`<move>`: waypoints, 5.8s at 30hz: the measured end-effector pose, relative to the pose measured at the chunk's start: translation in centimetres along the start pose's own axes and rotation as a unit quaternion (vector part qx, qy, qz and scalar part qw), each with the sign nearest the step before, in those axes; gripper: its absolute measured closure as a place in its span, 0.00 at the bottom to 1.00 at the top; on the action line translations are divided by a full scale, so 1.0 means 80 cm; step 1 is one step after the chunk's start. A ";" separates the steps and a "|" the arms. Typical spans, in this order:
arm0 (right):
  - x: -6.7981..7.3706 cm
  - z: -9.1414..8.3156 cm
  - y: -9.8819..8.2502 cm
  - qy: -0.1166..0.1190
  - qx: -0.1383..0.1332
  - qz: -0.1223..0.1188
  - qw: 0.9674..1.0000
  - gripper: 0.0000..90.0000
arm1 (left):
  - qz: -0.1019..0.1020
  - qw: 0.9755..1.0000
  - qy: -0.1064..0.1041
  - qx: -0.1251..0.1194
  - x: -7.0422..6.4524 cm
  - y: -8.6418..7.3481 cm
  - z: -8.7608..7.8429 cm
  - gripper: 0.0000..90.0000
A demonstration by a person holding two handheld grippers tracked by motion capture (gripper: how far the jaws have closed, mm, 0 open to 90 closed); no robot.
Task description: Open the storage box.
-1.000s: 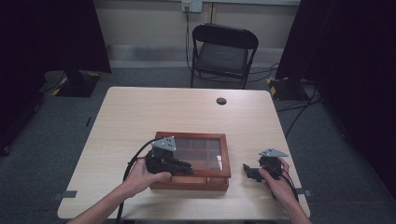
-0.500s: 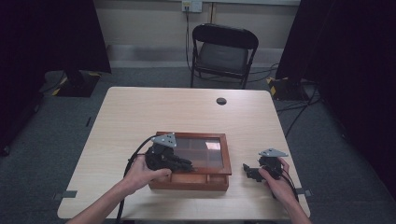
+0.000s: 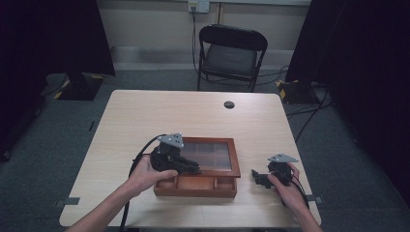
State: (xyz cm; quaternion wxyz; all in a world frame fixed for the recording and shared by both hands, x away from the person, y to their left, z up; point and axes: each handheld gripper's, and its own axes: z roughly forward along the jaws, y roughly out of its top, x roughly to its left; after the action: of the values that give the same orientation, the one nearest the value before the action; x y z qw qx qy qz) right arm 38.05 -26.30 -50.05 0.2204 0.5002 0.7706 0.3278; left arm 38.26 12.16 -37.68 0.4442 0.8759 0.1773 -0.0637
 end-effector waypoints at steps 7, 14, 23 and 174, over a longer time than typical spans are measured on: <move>0.000 0.000 0.000 0.000 0.000 0.000 1.000 0.08 | -0.002 1.000 0.001 0.002 0.002 0.009 -0.005 0.90; 0.000 0.000 0.000 0.000 0.000 0.000 1.000 0.08 | -0.007 1.000 0.000 0.001 0.004 0.016 -0.008 0.90; 0.000 0.000 0.000 0.000 0.000 0.000 1.000 0.08 | -0.002 1.000 0.000 0.016 0.005 0.025 -0.010 0.90; 0.000 0.001 0.001 -0.001 0.003 0.002 1.000 0.07 | -0.010 0.996 0.069 -0.063 0.042 0.095 -0.056 0.93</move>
State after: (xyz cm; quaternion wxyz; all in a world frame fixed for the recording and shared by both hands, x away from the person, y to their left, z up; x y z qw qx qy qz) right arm 38.14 -26.22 -50.06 0.2192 0.5025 0.7703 0.3258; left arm 43.94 12.47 -30.15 0.4847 0.8465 0.2200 0.0041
